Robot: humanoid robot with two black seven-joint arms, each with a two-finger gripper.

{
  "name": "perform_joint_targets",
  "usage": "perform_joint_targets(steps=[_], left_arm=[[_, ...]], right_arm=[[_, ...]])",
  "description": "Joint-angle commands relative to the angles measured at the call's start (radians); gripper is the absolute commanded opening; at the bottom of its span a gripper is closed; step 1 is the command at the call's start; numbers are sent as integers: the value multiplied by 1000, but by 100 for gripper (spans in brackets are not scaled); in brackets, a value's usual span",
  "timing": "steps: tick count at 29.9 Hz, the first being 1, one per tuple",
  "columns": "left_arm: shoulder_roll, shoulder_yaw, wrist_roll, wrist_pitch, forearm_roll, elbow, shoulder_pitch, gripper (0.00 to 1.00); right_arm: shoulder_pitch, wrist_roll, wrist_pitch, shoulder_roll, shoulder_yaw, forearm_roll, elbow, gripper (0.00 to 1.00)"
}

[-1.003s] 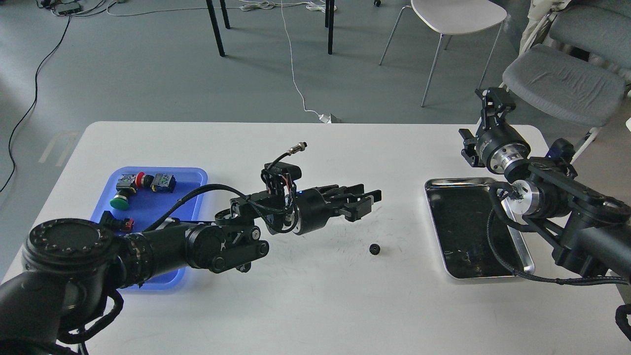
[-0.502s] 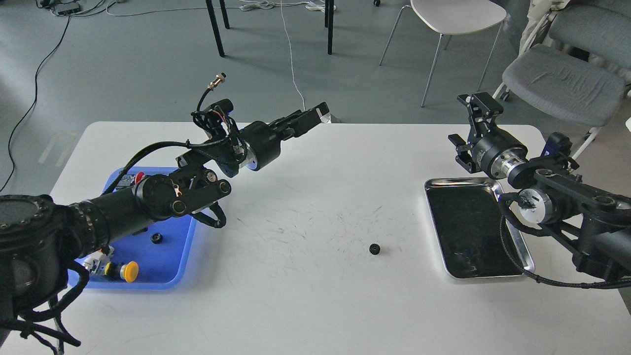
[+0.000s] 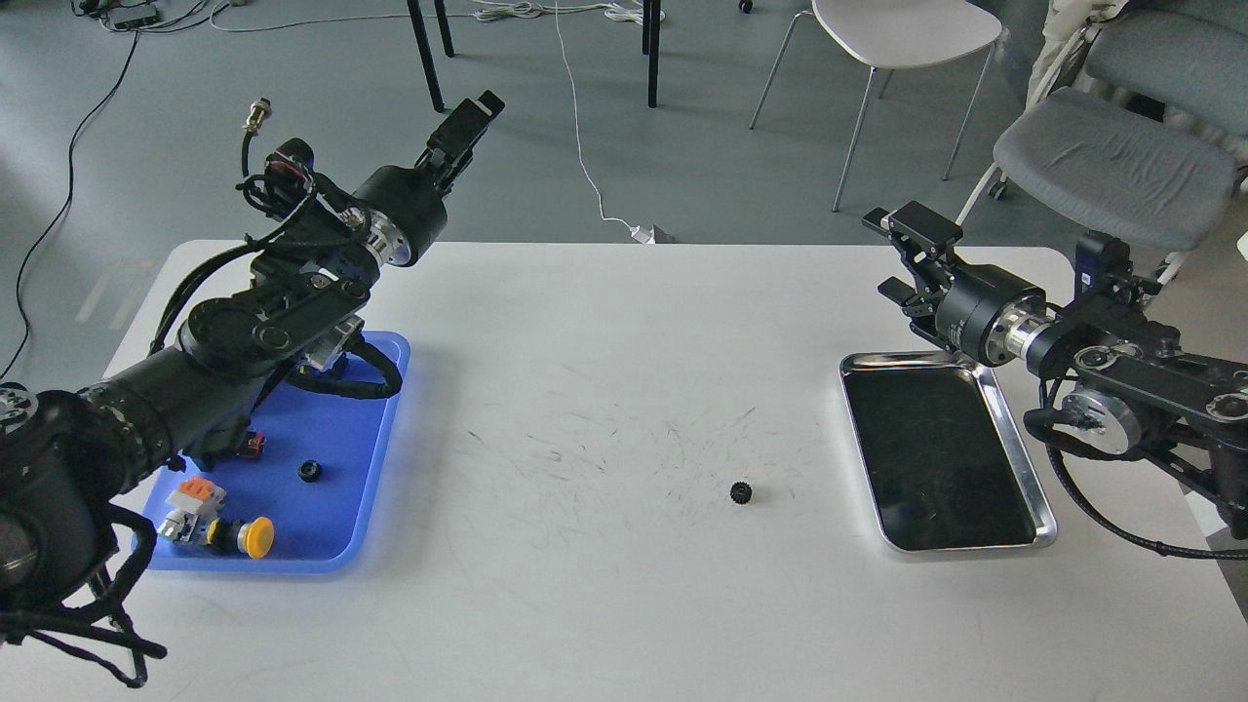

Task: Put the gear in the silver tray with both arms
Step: 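Withdraw the left arm to rest and extend the right gripper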

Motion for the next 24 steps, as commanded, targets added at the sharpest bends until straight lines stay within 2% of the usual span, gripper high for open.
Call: perform_joint_targets(steps=[1, 5, 8, 13, 18, 21, 24], left_arm=[[-5, -12, 0, -34, -129, 37, 2, 98], [6, -12, 0, -81, -217, 48, 17, 97], [6, -28, 0, -84, -248, 60, 23, 97], [10, -78, 0, -121, -312, 72, 60, 97], [10, -101, 0, -153, -341, 77, 63, 97], [22, -135, 0, -261, -383, 80, 84, 98], [27, -173, 0, -268, -409, 86, 86, 98]], right_arm=[[31, -1, 57, -35, -34, -12, 17, 99], [74, 0, 115, -56, -106, -38, 23, 99], [120, 0, 138, -81, -155, -106, 26, 99], [176, 7, 138, -82, -220, -336, 26, 99], [220, 7, 134, -78, -281, -390, 26, 99], [234, 7, 115, -76, -301, -435, 24, 99], [237, 7, 107, -76, -300, -444, 21, 98]])
